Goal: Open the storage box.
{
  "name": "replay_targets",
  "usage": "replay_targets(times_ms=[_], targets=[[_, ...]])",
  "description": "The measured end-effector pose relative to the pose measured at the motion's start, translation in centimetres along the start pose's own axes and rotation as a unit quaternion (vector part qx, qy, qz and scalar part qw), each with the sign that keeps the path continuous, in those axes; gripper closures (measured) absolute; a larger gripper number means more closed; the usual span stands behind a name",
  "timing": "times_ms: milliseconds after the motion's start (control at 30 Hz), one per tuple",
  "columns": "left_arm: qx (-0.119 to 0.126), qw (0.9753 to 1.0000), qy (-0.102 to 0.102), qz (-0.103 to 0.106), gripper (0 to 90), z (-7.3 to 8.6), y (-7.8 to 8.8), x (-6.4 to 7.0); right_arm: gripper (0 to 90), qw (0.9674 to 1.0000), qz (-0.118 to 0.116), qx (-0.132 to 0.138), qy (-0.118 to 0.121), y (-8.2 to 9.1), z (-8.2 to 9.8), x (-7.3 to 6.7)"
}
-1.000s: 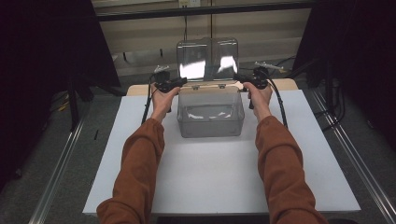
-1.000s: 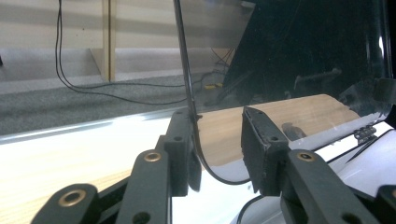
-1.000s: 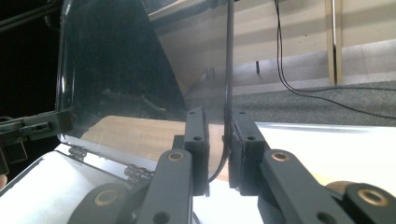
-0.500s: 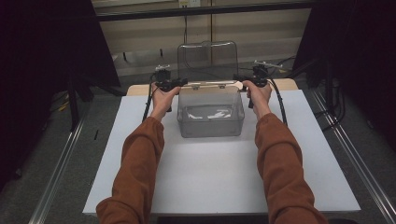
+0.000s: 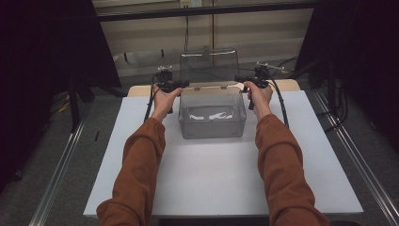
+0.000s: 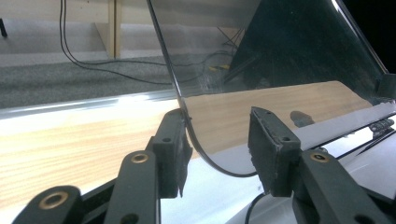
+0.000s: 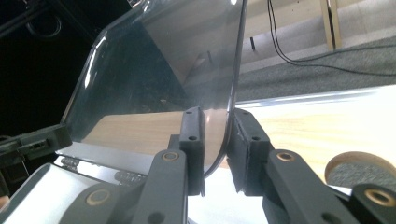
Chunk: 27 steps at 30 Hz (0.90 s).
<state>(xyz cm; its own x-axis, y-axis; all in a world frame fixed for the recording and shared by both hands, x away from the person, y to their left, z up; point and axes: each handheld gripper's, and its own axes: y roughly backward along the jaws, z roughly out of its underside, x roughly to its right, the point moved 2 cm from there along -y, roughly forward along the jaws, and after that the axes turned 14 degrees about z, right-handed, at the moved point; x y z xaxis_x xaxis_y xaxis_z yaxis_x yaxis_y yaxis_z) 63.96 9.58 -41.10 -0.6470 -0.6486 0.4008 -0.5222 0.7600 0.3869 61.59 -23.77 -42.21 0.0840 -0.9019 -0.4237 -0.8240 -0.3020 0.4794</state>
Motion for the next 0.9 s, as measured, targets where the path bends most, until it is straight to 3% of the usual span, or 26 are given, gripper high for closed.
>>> replay_targets(times_ms=[167, 333, 500, 567, 767, 867, 900], targets=[[-0.004, 0.9999, 0.009, 0.003, 56.2, 0.12, -0.01, -0.18, 73.9, 0.9999, 0.003, -0.009, -0.012, -0.17, 0.14, -0.06], [-0.008, 0.9999, 0.009, 0.002, 55.5, 0.08, -0.01, -0.12, 73.0, 0.9999, 0.004, -0.01, -0.01, -0.22, 0.21, -0.03], [-0.006, 0.9997, 0.022, 0.01, 53.9, 0.24, -0.12, -0.21, 70.8, 0.9999, 0.004, -0.008, -0.007, -0.39, 0.42, -0.05], [-0.005, 0.9996, 0.027, 0.011, 52.4, 0.29, -0.19, -0.23, 70.5, 0.9996, -0.003, -0.016, -0.021, -0.49, 0.53, 0.1], [-0.005, 0.9993, 0.035, 0.01, 51.4, 0.36, -0.23, -0.3, 69.1, 0.9994, 0.002, -0.025, -0.025, -0.49, 0.59, 0.02], [-0.005, 0.9996, 0.028, 0.003, 50.6, 0.33, -0.26, -0.15, 68.9, 0.9994, 0.003, -0.024, -0.023, -0.47, 0.62, -0.01], [-0.014, 0.9997, 0.012, -0.014, 49.4, 0.23, -0.24, 0.09, 68.8, 0.9994, 0.003, -0.025, -0.024, -0.5, 0.61, -0.02]])
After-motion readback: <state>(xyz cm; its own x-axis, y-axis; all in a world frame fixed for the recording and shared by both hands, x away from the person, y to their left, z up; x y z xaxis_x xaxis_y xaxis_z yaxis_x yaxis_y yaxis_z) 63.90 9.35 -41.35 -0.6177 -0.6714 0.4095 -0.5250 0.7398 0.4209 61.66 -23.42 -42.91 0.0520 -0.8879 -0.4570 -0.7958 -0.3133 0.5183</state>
